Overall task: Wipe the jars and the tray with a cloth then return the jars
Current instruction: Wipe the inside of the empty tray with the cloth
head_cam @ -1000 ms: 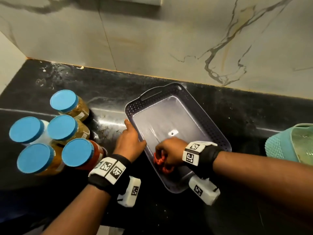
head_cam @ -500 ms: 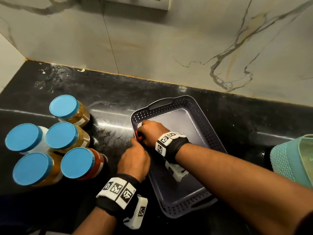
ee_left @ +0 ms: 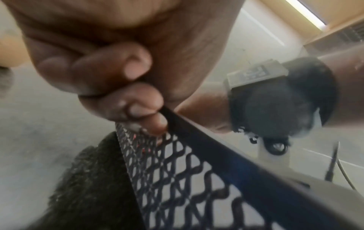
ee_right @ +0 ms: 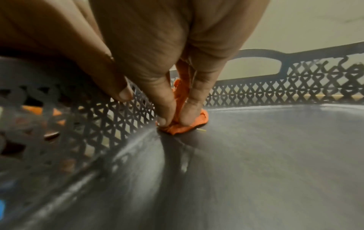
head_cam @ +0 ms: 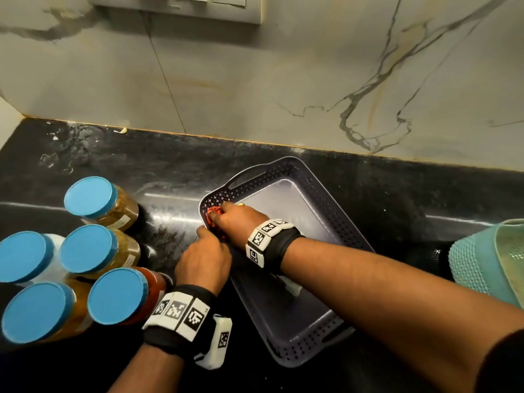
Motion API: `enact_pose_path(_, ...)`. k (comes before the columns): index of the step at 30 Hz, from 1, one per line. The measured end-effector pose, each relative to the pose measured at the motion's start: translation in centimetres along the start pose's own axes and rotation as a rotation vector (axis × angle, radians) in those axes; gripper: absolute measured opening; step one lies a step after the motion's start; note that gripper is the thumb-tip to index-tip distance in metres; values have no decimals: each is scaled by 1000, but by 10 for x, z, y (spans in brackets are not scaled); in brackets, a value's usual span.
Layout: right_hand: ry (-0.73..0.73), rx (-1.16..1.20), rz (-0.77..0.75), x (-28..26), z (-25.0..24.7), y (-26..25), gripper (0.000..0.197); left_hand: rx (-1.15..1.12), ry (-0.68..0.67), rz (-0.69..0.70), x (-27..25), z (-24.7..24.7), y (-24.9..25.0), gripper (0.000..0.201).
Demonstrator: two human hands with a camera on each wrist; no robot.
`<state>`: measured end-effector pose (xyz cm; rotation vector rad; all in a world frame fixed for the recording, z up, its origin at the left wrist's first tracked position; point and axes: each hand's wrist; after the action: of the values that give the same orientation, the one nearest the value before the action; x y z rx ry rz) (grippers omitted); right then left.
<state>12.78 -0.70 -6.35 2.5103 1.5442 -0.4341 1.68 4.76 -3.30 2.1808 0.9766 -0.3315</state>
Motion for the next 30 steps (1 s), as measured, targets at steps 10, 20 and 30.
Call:
enact_pose_path(10, -1, 32, 196, 1, -8, 47, 19, -137, 48, 12, -2, 8, -6, 30)
enact_pose_path(20, -80, 158, 162, -1, -12, 41, 18, -58, -63, 94, 9, 3, -12, 12)
enact_pose_path(30, -68, -18, 487, -44, -2, 117, 22, -79, -22, 96, 0, 6, -19, 22)
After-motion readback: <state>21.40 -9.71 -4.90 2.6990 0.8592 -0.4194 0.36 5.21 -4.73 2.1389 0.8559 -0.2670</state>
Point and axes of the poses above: each hand's wrist, its own x-axis towards the middle knuckle, its own z-axis out of the palm, y = z × x, and after that the axes turned 13 degrees about -x, right-handed
